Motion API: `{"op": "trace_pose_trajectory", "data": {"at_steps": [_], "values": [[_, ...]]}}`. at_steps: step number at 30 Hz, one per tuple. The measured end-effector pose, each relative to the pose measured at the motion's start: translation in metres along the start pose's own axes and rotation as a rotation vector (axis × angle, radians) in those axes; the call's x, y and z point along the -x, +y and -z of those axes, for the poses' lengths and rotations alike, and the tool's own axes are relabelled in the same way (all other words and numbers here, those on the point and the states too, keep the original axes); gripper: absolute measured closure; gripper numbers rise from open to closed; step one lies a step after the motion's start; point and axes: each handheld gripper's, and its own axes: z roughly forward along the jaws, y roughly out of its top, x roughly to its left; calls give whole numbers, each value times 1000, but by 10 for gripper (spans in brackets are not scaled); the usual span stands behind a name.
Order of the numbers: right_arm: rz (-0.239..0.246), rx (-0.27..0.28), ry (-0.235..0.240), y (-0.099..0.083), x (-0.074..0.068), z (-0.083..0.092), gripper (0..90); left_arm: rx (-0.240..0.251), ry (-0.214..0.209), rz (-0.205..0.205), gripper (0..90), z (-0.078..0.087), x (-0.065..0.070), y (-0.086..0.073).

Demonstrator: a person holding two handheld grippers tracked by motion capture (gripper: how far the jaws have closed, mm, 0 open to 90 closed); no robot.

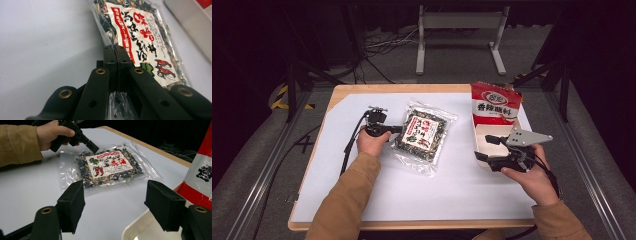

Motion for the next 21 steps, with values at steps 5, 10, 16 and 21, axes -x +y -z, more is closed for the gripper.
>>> {"op": "trace_pose_trajectory", "data": {"at_steps": [5,10,16,21], "values": [[0,0,-1,0,0,0,318,18,-10,-22,900,10,6,2],[3,-1,-4,0,-1,-1,317,95,-50,-43,900,28,19,2],[6,1,-8,1,-1,0,317,154,-92,-115,900,51,41,5],[9,1,-9,2,-2,-1,317,186,-115,-166,900,64,59,5]]}}
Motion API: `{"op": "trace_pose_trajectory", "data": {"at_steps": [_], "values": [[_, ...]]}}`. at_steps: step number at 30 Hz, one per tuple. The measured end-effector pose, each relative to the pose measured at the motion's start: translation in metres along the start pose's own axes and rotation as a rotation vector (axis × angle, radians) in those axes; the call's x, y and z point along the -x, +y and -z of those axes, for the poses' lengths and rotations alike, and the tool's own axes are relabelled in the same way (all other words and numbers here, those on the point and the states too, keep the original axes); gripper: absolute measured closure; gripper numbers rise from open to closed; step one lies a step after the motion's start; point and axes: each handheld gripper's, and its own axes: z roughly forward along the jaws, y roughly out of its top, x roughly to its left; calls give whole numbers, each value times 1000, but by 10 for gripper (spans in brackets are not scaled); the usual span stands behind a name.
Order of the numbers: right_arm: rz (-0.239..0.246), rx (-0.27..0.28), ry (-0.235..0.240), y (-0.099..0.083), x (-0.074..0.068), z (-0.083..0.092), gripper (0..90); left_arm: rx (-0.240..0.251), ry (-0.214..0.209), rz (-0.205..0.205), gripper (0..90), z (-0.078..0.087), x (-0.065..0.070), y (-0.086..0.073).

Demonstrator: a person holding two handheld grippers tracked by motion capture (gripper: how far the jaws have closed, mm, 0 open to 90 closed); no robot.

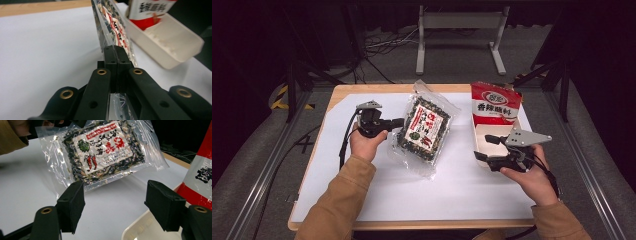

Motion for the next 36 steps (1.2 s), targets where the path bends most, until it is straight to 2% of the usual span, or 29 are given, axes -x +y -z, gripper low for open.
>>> {"op": "trace_pose_trajectory", "data": {"at_steps": [5,6,7,8,9,12,17,22,30,34,36], "values": [[-2,-2,2,0,0,0,318,30,-17,-58,900,9,20,3],[-2,-1,1,0,0,0,318,30,-17,-58,900,9,20,3],[-2,-1,1,0,0,0,318,48,-3,-103,900,12,29,2],[-5,0,1,0,0,1,318,57,3,-119,900,13,35,1],[-6,2,0,0,0,1,319,57,3,-119,900,13,35,1],[-7,1,0,0,0,1,322,80,2,-169,900,20,51,0],[-3,2,3,1,0,1,323,104,-26,-237,900,30,72,0],[-4,2,4,1,-1,0,323,121,-27,-276,900,39,85,-1],[-9,-19,7,0,-3,-7,325,155,-40,-300,900,56,96,-3],[-31,-13,10,-1,-4,-12,336,165,-50,-308,900,61,101,-4],[-73,24,26,-3,-4,-18,355,171,-59,-318,900,65,104,-4]]}}
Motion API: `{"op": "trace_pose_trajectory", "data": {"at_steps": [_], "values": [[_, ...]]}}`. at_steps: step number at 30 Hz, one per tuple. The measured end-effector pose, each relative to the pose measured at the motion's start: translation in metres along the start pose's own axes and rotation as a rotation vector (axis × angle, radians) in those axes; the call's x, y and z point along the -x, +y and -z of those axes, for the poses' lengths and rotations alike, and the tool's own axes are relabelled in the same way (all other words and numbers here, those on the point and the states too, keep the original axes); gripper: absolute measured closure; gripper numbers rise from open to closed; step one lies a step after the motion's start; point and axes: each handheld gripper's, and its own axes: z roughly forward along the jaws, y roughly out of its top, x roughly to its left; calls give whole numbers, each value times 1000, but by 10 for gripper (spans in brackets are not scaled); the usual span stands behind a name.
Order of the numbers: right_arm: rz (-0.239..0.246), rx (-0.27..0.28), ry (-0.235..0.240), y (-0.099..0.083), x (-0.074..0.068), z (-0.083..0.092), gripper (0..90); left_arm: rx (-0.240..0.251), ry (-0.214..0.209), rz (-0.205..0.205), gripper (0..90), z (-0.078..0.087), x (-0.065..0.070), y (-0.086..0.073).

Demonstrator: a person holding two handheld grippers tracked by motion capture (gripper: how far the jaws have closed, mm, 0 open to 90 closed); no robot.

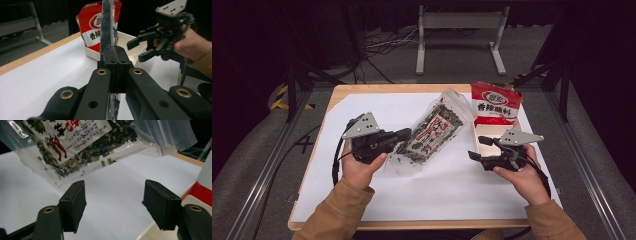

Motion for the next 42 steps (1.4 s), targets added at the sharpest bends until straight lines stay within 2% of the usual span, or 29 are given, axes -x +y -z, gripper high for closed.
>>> {"op": "trace_pose_trajectory", "data": {"at_steps": [5,9,14,15,20,24,27,30,32,34,35,37,40,42], "values": [[-41,12,13,-1,-2,-9,379,20,-25,-19,900,6,11,4],[-65,28,74,0,-7,-15,379,31,-54,-28,900,8,18,6],[-67,55,131,1,-10,-19,365,36,-78,-36,900,9,23,6],[-54,59,139,1,-11,-19,364,39,-81,-42,900,9,24,6],[-54,101,193,2,-11,-20,357,46,-114,-33,900,8,24,3],[-58,118,206,2,-10,-19,372,40,-147,-37,900,5,21,-1],[-20,128,174,3,-9,-14,428,30,-171,-34,900,3,19,-4],[-30,170,181,6,-7,-7,457,25,-189,-34,900,2,16,-7],[-31,180,187,6,-7,-6,456,25,-190,-21,900,2,16,-8],[-39,233,237,7,-6,0,456,20,-199,-17,900,1,10,-11],[-39,245,247,7,-6,1,456,17,-204,0,900,0,10,-12],[-40,257,258,7,-6,2,458,12,-214,1,900,0,8,-14],[-40,319,309,9,-7,8,532,-5,-227,9,900,-5,3,-20],[-34,331,392,11,-12,7,557,-28,-236,5,900,-11,3,-23]]}}
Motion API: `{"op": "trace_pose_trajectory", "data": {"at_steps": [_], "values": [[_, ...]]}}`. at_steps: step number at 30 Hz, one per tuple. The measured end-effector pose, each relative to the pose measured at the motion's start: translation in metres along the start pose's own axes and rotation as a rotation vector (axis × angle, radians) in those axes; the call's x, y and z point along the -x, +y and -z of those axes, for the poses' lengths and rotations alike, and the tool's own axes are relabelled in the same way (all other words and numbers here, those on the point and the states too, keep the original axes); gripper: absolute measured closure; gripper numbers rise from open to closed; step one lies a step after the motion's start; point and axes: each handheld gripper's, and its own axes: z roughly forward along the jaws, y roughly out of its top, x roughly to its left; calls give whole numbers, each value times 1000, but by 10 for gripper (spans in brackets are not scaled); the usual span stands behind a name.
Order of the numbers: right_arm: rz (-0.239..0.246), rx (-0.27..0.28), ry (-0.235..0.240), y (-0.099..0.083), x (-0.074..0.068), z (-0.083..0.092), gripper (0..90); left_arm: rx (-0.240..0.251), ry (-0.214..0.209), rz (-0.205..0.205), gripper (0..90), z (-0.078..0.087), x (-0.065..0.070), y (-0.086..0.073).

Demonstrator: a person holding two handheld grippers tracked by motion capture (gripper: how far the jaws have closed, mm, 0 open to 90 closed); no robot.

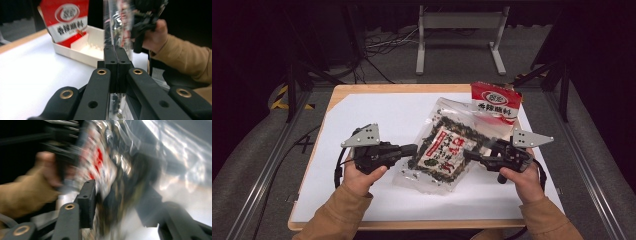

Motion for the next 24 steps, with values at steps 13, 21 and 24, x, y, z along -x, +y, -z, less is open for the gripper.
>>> {"op": "trace_pose_trajectory", "data": {"at_steps": [13,21,24], "values": [[98,-83,51,8,-14,-2,724,-22,-26,2,885,-6,-4,-3],[113,-114,33,25,-17,8,740,0,-37,20,733,-3,-7,-3],[110,-144,12,33,-15,15,740,3,-17,20,684,-1,-8,-4]]}}
